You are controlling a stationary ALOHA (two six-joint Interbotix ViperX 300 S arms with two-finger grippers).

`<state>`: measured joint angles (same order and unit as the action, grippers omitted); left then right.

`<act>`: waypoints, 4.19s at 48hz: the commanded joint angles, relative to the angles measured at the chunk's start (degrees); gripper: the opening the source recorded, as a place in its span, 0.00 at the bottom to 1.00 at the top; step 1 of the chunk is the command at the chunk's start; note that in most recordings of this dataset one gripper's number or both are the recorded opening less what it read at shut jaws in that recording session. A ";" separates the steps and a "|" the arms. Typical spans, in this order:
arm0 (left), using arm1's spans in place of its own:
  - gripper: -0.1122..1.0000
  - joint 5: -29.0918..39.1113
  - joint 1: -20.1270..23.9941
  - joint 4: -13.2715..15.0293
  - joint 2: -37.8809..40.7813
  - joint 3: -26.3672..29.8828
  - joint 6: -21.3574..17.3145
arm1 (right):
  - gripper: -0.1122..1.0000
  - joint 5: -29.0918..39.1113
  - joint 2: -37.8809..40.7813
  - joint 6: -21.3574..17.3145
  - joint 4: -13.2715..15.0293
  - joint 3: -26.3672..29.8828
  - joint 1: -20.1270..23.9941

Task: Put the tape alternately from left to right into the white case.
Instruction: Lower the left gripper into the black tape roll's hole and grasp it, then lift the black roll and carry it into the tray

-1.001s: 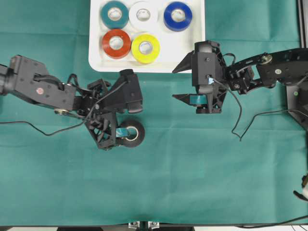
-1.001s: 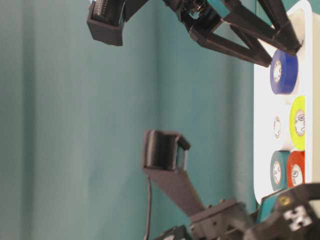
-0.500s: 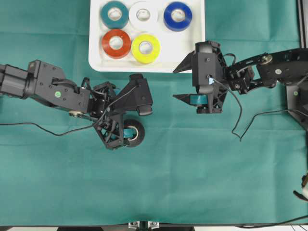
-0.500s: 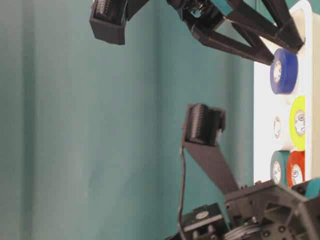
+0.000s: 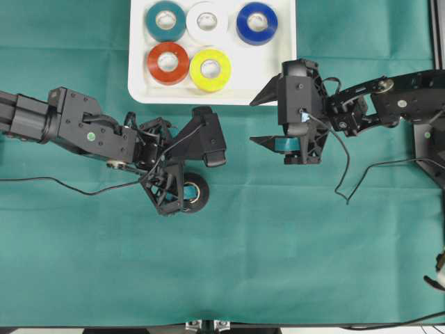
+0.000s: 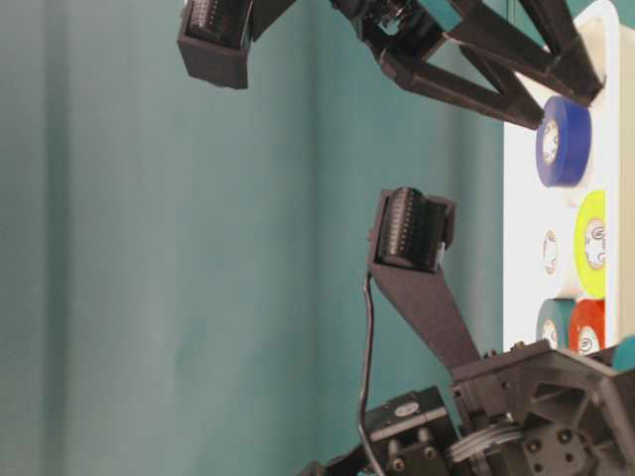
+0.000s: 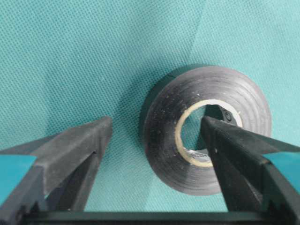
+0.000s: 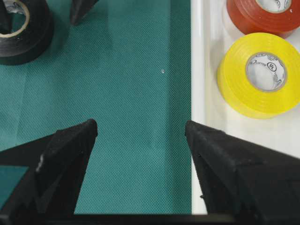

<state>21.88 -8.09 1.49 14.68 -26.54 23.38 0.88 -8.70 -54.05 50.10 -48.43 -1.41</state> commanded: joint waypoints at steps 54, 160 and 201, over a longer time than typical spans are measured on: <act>0.07 2.20 -0.26 -0.35 -4.92 0.79 -0.88 | 0.84 -0.35 -0.44 0.09 -0.09 0.35 0.18; 0.07 5.19 24.52 -0.35 -4.48 11.69 -30.76 | 0.84 -0.44 -0.44 -0.09 -0.18 0.00 0.26; 0.07 3.34 22.94 -0.35 4.48 23.29 -38.06 | 0.84 -0.44 -0.44 0.09 -0.09 0.18 0.18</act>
<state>25.84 15.12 1.14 20.13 -5.27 -14.41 0.88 -8.70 -54.05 50.10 -48.87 -1.32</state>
